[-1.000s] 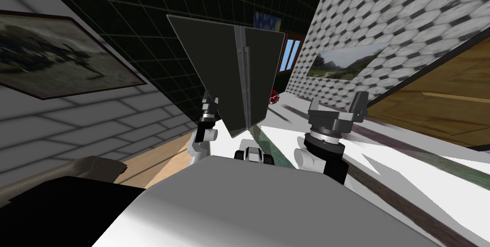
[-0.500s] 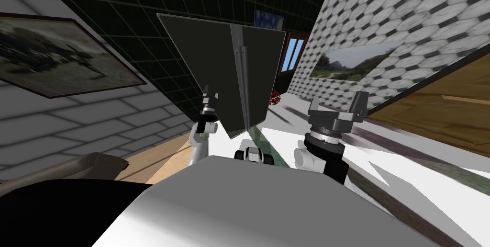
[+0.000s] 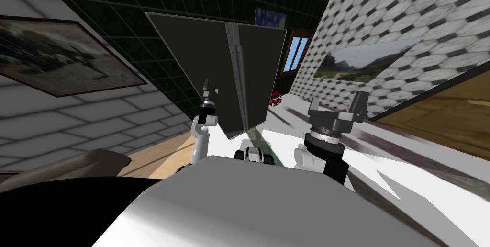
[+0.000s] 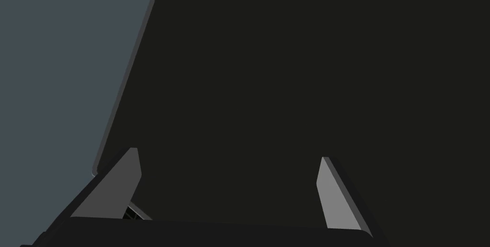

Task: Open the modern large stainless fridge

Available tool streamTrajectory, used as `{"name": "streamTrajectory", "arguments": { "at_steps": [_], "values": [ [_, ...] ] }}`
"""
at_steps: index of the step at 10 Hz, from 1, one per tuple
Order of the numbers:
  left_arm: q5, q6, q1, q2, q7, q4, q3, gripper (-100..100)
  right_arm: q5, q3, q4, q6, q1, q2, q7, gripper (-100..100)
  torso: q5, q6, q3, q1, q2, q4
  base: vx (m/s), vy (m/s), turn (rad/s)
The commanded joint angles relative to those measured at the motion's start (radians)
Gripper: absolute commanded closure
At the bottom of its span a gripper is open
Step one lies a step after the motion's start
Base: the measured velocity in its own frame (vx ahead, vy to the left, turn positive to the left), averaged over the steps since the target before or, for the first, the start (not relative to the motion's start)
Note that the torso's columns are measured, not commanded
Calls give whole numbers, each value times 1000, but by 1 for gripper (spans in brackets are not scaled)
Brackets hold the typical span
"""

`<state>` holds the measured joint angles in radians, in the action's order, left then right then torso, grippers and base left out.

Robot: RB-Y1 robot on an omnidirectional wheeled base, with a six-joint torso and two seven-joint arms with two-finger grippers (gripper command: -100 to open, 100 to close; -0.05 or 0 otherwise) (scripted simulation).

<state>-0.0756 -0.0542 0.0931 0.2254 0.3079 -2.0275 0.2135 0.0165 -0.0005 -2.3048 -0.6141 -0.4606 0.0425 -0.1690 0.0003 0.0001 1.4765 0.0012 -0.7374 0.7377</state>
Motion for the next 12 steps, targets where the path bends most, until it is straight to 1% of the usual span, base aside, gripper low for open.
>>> {"name": "streamTrajectory", "arguments": {
  "at_steps": [1, 2, 3, 4, 5, 6, 7, 8, 9, 10, 11, 12],
  "values": [
    [-10, 52, 74, 14, 21, 34, 19, -100, 0, 0, 0, 0, 0, 0, 0, 0, 1, 0, -2, 2, -3, 1, 49, -86, 96],
    [-10, 52, 103, 14, 21, 34, 19, -100, 0, 0, 0, 0, 0, 0, 0, 0, 0, -1, -1, -2, -2, 1, 57, -92, 58],
    [-19, 95, 137, 26, 38, 68, 36, -100, 0, 0, 0, 0, 0, 0, 0, 0, -1, 0, -1, -2, -1, 0, 106, -113, 84],
    [-19, 97, 165, 26, 38, 68, 36, -100, 0, 0, 0, 0, 0, 0, 0, 0, -1, 0, 1, -3, 2, 0, 86, -106, 65],
    [-19, 97, 181, 26, 38, 68, 36, -100, 0, 0, 0, 0, 0, 0, 0, 0, -1, 0, 1, -2, 1, 0, 22, -50, -5],
    [-27, 142, 222, 37, 57, 105, 52, -100, 0, 0, 0, 0, 0, 0, 0, 0, 0, 0, -2, 2, -3, 1, 33, -79, 89],
    [-27, 143, 256, 37, 57, 105, 52, -100, 0, 0, 0, 0, 0, 0, 0, 0, 0, -1, -2, 0, -3, 1, 45, -85, 69],
    [-34, 188, 291, 48, 75, 144, 68, -100, 0, 0, 0, 0, 0, 0, 0, 0, 0, 0, -1, -1, -1, 1, 69, -108, 106],
    [-34, 190, 323, 48, 75, 144, 68, -100, 0, 0, 0, 0, 0, 0, 0, 0, -1, 0, 0, -3, 1, 0, 70, -125, 54],
    [-34, 190, 331, 48, 75, 144, 68, -100, 0, 0, 0, 0, 0, 0, 0, 0, -1, 0, 1, -3, 1, 0, 34, -71, -10],
    [-41, 236, 367, 59, 94, 185, 84, -100, 0, 0, 0, 0, 0, 0, 0, 0, 0, 0, -1, 0, -2, 0, 54, -96, 110],
    [-41, 238, 392, 59, 94, 185, 84, -100, 0, 0, 0, 0, 0, 0, 0, 0, 0, -1, -1, 0, -1, 0, 53, -102, 66]
  ]
}}
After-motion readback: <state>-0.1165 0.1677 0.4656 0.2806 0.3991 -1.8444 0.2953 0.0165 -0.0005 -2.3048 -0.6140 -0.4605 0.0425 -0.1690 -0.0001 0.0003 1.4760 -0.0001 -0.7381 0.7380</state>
